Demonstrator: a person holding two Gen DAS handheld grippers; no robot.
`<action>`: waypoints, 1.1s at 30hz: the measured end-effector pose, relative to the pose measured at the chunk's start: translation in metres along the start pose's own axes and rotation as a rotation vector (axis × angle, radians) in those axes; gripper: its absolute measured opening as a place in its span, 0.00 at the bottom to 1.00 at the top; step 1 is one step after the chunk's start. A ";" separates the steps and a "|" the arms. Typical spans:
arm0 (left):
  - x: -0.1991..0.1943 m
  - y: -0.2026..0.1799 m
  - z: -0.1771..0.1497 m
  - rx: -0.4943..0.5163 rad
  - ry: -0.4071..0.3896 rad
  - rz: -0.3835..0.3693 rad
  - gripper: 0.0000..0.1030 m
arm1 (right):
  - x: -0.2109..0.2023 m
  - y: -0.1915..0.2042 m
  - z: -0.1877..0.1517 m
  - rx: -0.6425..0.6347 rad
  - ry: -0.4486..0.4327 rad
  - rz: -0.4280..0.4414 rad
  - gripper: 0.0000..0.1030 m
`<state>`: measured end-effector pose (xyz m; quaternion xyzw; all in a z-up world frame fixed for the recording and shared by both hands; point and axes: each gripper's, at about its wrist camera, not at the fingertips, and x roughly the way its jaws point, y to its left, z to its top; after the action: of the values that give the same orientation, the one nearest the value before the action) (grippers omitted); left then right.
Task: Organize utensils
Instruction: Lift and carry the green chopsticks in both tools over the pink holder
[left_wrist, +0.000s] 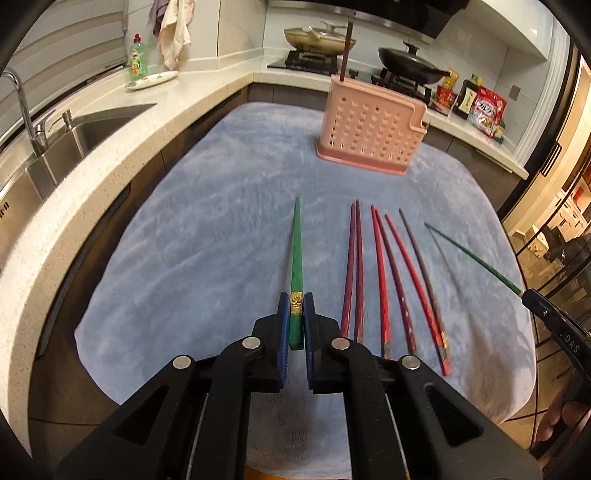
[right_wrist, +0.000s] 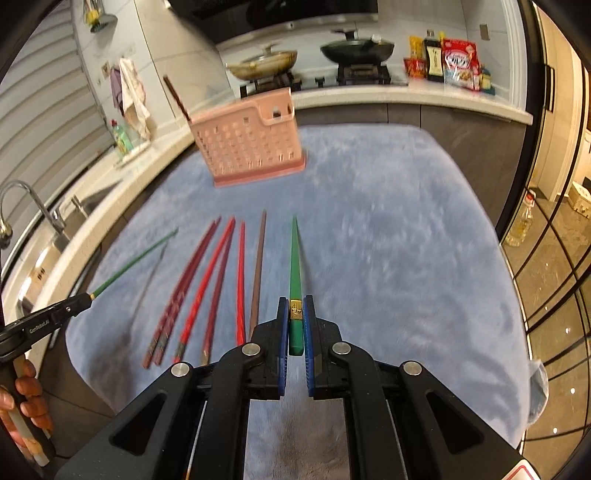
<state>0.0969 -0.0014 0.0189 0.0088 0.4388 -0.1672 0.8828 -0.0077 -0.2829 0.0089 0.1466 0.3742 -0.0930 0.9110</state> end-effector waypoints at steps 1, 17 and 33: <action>-0.003 0.001 0.005 -0.003 -0.009 -0.003 0.07 | -0.003 0.000 0.005 -0.002 -0.011 0.001 0.06; -0.025 0.001 0.120 -0.011 -0.187 0.009 0.07 | -0.015 -0.015 0.107 0.040 -0.177 0.049 0.06; -0.067 -0.047 0.248 0.026 -0.421 -0.059 0.07 | -0.033 -0.003 0.245 0.062 -0.386 0.165 0.07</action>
<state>0.2362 -0.0664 0.2299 -0.0278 0.2426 -0.1965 0.9496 0.1290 -0.3666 0.1975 0.1842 0.1762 -0.0557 0.9654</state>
